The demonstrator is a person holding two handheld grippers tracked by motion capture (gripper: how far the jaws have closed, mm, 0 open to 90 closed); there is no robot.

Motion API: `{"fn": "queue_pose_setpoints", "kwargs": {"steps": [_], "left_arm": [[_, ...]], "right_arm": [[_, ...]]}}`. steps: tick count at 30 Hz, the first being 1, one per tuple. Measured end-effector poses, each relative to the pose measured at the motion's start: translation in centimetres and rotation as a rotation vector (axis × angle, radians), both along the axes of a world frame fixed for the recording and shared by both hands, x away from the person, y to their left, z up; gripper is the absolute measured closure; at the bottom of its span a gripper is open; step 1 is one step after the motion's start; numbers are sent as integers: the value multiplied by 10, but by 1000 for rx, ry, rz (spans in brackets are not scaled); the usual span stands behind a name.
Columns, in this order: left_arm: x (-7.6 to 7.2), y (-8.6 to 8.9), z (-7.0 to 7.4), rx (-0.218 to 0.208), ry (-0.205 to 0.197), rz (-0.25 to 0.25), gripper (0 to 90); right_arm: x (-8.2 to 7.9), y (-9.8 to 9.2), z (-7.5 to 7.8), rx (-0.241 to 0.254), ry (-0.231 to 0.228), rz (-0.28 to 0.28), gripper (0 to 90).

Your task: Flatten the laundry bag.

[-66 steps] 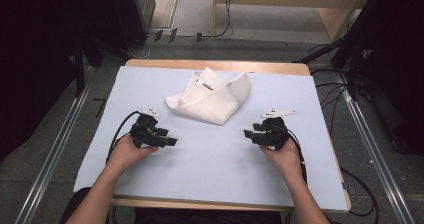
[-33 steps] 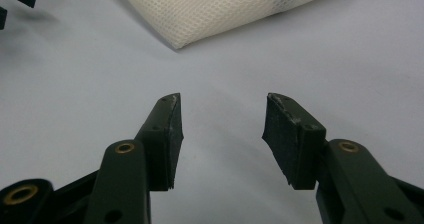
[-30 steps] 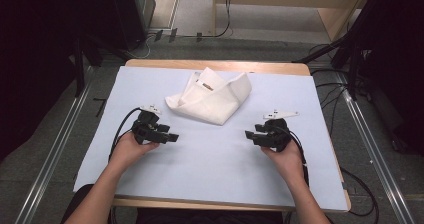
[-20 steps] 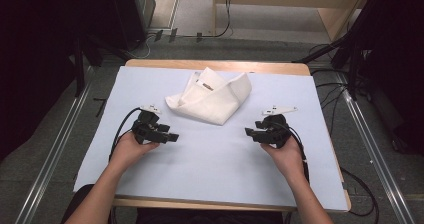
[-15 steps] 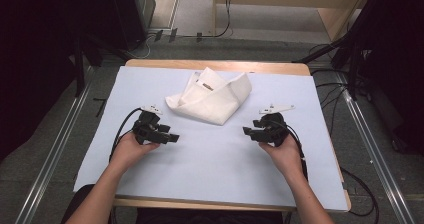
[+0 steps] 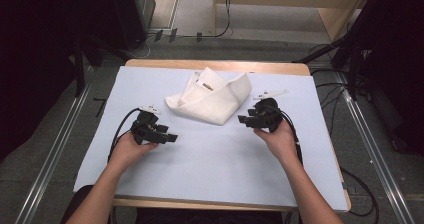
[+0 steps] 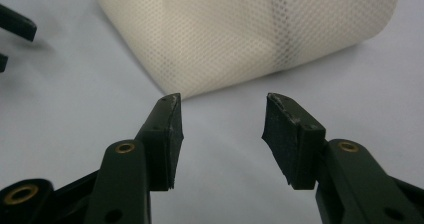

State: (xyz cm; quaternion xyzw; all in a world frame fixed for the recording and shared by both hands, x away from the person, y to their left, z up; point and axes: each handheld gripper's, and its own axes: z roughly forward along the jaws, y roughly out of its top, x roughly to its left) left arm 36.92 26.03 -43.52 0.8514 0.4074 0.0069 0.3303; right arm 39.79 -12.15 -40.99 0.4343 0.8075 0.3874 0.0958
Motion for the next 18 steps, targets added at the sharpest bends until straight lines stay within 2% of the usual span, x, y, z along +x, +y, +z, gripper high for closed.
{"fn": "queue_pose_setpoints", "kwargs": {"steps": [2, 6, 10, 15, 18], "left_arm": [[0, -1, 0, -1, -2, 0, 375], [0, -2, -1, -1, 6, -2, 375], [0, -2, 0, -3, 3, -12, 374], [0, -1, 0, -8, 4, -4, 373], [0, -1, 0, -5, 2, -6, 372]], "right_arm": [[12, 5, 4, 5, -3, -9, 523], [22, 12, 6, -2, 0, -7, 524], [39, 22, 9, -14, 13, -13, 583], [53, 30, 15, -19, -5, -27, 568], [69, 30, 23, -21, -23, -43, 556]]}}
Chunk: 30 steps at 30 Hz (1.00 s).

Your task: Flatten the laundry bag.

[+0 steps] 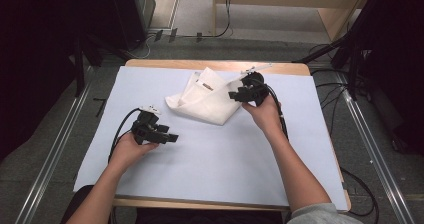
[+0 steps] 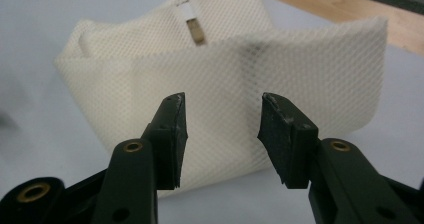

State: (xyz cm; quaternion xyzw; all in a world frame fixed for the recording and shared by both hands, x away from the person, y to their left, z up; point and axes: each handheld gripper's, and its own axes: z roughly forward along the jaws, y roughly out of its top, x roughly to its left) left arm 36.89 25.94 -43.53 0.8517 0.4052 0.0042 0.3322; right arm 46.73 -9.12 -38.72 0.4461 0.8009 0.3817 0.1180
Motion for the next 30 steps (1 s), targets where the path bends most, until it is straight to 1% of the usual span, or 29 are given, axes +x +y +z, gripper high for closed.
{"fn": "queue_pose_setpoints", "kwargs": {"steps": [1, 2, 5, 6, 7, 9, 10, 11, 12, 13, 14, 15, 16, 17, 18, 19, 20, 21, 23, 27, 28, 29, 30], "left_arm": [[0, 0, 0, 0, 0, 0, 372], [0, 0, 0, 2, 0, -2, 372], [0, 0, -1, 0, 4, -1, 372], [0, 0, -1, -2, 3, 0, 372], [0, 0, -1, -2, 4, 0, 372], [0, 0, -1, 0, 5, 0, 372], [0, -1, -1, 1, 5, 0, 372], [0, -1, -1, 4, 6, -4, 372], [0, -1, -1, 8, 6, -6, 372], [0, -1, -1, 8, 5, -7, 372], [0, -2, -1, 9, 5, -7, 372], [0, -2, -1, 9, 6, -10, 372], [0, -2, -1, 12, 5, -12, 372], [0, -2, -1, 14, 5, -12, 372], [0, -2, -2, 14, 5, -13, 372], [0, -2, -2, 13, 6, -10, 372], [0, -2, -2, 12, 5, -9, 372], [0, -1, -1, 11, 5, -8, 372], [0, -1, -2, 10, 5, -5, 372], [1, 0, -2, 7, 8, 1, 372], [1, 0, -2, 7, 10, 3, 372], [1, 0, -2, 7, 11, 3, 372], [1, 0, -2, 5, 12, 2, 372]], "right_arm": [[4, -1, 2, -4, 6, -10, 566], [4, -1, 2, -4, 6, -10, 566], [18, -8, 2, 8, 25, -38, 575], [22, -9, 1, 6, 36, -48, 564], [26, -10, 0, 2, 36, -54, 542], [32, -9, -4, -6, 44, -62, 483], [35, -7, -6, -13, 45, -62, 454], [39, -1, -15, -32, 44, -65, 403], [42, 3, -21, -47, 50, -65, 386], [42, 3, -21, -47, 50, -65, 386], [47, 9, -32, -75, 51, -84, 371], [47, 9, -32, -75, 51, -84, 371], [52, 12, -40, -72, 43, -93, 371], [52, 12, -40, -72, 43, -93, 371], [54, 14, -44, -67, 49, -96, 371], [59, 17, -50, -76, 63, -94, 370], [62, 19, -54, -85, 72, -95, 370], [62, 19, -54, -85, 72, -95, 370], [65, 23, -60, -86, 89, -88, 384], [67, 29, -70, -111, 123, -77, 450], [66, 30, -71, -113, 115, -75, 473], [65, 32, -71, -102, 111, -62, 605], [65, 32, -71, -102, 111, -62, 605]]}}
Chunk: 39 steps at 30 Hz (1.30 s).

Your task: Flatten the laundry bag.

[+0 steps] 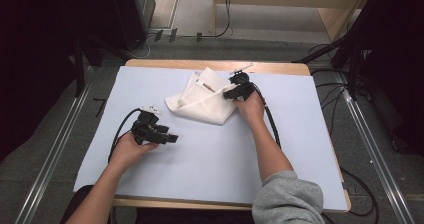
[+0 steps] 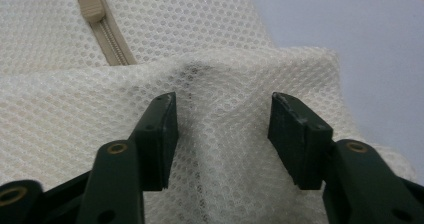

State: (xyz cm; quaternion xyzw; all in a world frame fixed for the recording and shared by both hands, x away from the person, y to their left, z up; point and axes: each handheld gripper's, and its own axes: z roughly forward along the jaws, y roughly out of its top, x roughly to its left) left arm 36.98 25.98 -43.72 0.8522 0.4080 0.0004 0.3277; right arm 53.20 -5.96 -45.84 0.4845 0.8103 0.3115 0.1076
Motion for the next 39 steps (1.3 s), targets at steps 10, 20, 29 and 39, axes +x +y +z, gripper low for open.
{"fn": "queue_pose_setpoints", "kwargs": {"steps": [10, 20, 29, 39], "left_arm": [[0, 3, 1, -6, 0, 7, 372], [1, 6, 2, -17, 4, 26, 372], [1, 11, 4, -30, -1, 44, 378], [1, 26, 10, -58, -20, 92, 385]], "right_arm": [[-7, 5, 7, 34, 15, -10, 860], [-37, 3, 46, 61, -105, 61, 857], [-81, 11, 68, 93, -231, 168, 857], [-111, 37, 58, 117, -222, 293, 856]]}}
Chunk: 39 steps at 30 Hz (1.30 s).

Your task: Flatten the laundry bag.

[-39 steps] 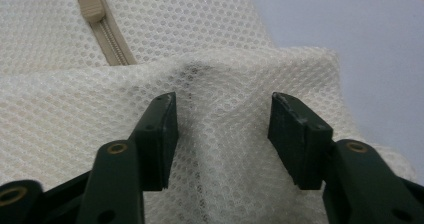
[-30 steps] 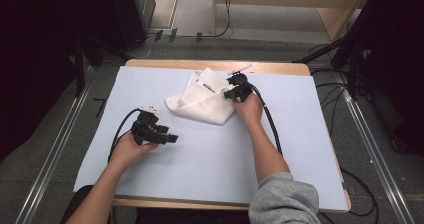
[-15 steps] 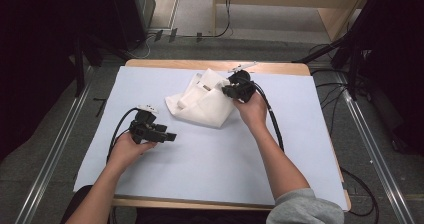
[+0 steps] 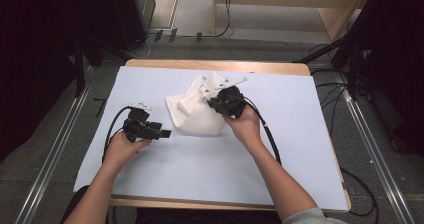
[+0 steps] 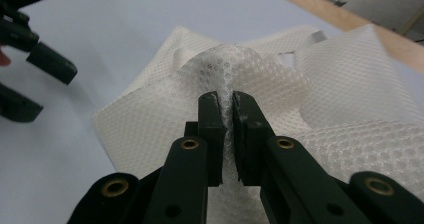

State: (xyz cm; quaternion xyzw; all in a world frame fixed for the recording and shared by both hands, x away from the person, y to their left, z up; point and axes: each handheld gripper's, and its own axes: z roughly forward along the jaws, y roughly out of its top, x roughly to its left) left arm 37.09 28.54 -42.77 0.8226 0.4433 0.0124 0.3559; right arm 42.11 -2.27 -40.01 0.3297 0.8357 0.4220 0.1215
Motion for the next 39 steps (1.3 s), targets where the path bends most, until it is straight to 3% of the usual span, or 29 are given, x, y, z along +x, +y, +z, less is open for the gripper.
{"fn": "queue_pose_setpoints", "kwargs": {"steps": [4, 9, 13, 17, 18, 25, 33, 39], "left_arm": [[0, 8, 2, -13, -5, 25, 386], [1, 23, 5, -15, -23, 83, 394], [1, 24, 5, -24, -21, 100, 393], [1, 22, 4, -10, -17, 84, 393], [1, 22, 4, -7, -19, 82, 393], [1, 19, 4, -2, -15, 73, 393], [2, 18, 2, -3, -5, 64, 392], [2, 16, 2, 2, -7, 57, 393]], "right_arm": [[-9, 20, -10, 0, 16, 51, 857], [-34, 36, -18, -11, 24, 116, 856], [-45, 36, -21, -14, 35, 137, 855], [-63, 29, -27, -6, 54, 148, 853], [-74, 22, -33, 25, 90, 142, 853], [-104, 9, -46, 17, 137, 126, 806], [-118, 1, -29, 18, 143, 95, 637], [-128, -8, -12, 10, 124, 78, 610]]}}
